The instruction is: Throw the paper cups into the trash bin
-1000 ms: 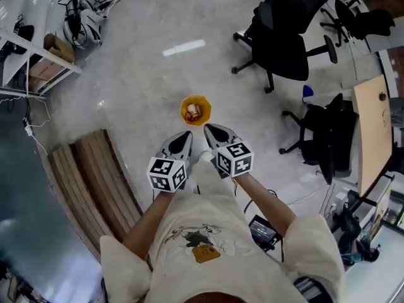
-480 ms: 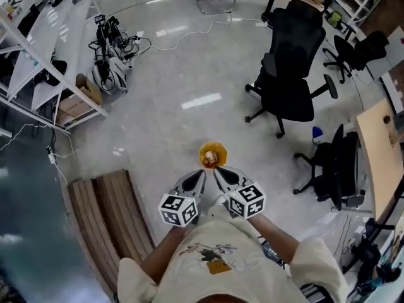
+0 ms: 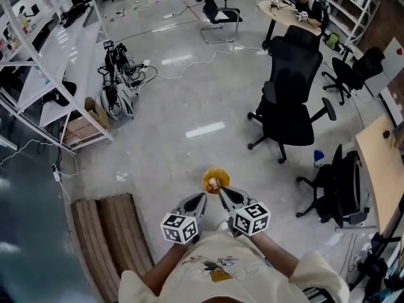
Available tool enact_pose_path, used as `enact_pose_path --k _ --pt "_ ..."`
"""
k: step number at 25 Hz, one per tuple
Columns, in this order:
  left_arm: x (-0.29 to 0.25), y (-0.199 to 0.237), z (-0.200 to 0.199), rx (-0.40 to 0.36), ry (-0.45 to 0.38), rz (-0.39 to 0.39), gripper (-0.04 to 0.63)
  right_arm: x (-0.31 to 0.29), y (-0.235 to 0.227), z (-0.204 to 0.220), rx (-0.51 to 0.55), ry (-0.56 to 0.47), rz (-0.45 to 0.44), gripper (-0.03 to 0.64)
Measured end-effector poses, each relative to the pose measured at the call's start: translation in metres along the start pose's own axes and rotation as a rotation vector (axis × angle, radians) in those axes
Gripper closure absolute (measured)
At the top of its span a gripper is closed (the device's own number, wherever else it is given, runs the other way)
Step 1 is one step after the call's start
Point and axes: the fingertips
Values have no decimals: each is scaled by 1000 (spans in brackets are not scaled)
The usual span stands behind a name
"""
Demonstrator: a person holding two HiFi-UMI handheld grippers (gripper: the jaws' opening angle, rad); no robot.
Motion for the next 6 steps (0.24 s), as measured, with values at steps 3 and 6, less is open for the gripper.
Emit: enact_pose_path --k 3,6 --pt "-1 -2 -1 5 -5 8 589 -2 7 -5 21 -8 -12 611" --pt "-1 -6 4 7 3 20 589 -2 12 -4 32 -3 -19 611"
Point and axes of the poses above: the fingertips, and each gripper's own axes: x backward along the fingers, y to its left, z out of its underside, and after that the axes turned 9 degrees about -x, right-handed
